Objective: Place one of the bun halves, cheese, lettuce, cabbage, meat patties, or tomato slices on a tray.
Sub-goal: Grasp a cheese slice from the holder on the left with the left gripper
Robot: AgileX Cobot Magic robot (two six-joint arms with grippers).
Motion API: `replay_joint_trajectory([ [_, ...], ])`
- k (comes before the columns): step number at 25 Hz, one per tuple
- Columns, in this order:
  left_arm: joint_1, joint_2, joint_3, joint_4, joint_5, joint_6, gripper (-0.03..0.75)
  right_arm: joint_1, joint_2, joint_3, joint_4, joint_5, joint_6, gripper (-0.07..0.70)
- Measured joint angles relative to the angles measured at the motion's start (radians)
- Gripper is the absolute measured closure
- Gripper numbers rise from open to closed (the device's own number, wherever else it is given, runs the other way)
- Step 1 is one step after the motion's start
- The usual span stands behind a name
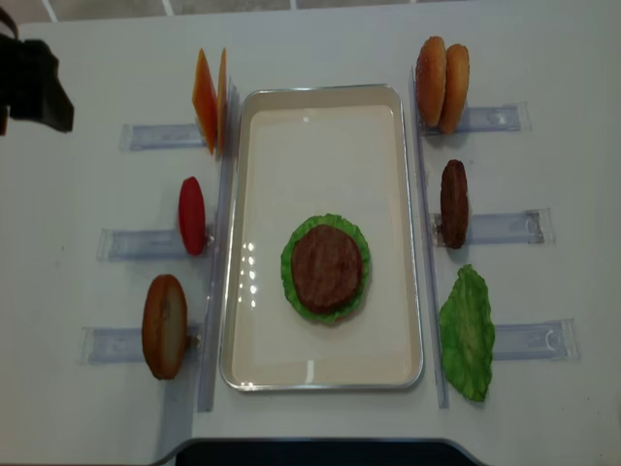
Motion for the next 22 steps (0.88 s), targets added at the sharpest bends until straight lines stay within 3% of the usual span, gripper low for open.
replay_joint_trajectory([
  [13, 0.000, 0.364, -0.358, 0.010, 0.001, -0.036, 0.125, 0.000, 0.000, 0.000, 0.000, 0.000, 0.000, 0.171],
  [22, 0.000, 0.549, -0.516, 0.023, 0.001, -0.036, 0.125, 0.000, 0.000, 0.000, 0.000, 0.000, 0.000, 0.171],
])
